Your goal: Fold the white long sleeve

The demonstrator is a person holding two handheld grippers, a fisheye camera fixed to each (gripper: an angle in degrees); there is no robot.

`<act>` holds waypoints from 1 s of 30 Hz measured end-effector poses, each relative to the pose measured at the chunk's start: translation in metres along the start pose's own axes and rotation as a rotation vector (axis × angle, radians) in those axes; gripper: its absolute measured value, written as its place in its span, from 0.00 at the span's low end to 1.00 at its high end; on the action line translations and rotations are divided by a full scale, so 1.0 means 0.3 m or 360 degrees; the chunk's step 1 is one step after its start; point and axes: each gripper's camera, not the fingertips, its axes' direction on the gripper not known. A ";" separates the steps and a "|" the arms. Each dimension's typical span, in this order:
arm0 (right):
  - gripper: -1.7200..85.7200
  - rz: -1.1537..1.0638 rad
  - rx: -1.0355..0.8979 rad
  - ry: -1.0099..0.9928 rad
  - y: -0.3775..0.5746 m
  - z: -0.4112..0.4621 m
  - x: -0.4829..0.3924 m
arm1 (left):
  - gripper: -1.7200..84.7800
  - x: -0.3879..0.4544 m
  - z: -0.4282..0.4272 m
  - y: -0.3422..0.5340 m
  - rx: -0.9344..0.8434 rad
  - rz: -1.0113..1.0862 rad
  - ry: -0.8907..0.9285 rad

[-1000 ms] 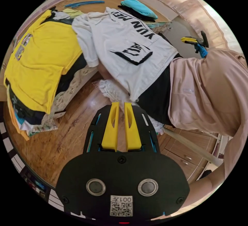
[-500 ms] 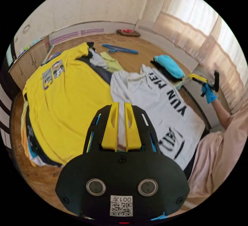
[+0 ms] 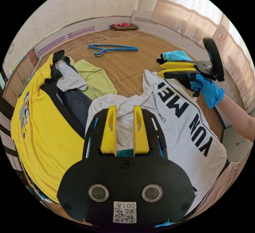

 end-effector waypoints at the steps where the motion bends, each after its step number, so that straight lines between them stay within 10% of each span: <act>1: 0.15 0.0011 -0.0010 0.0001 -0.013 0.022 0.004 | 0.06 0.005 0.009 -0.012 -0.0016 0.0007 -0.0012; 30: 0.03 -0.0021 0.0227 0.0079 0.013 -0.230 0.096 | 0.10 0.146 0.041 -0.454 -0.0280 0.0180 -0.0153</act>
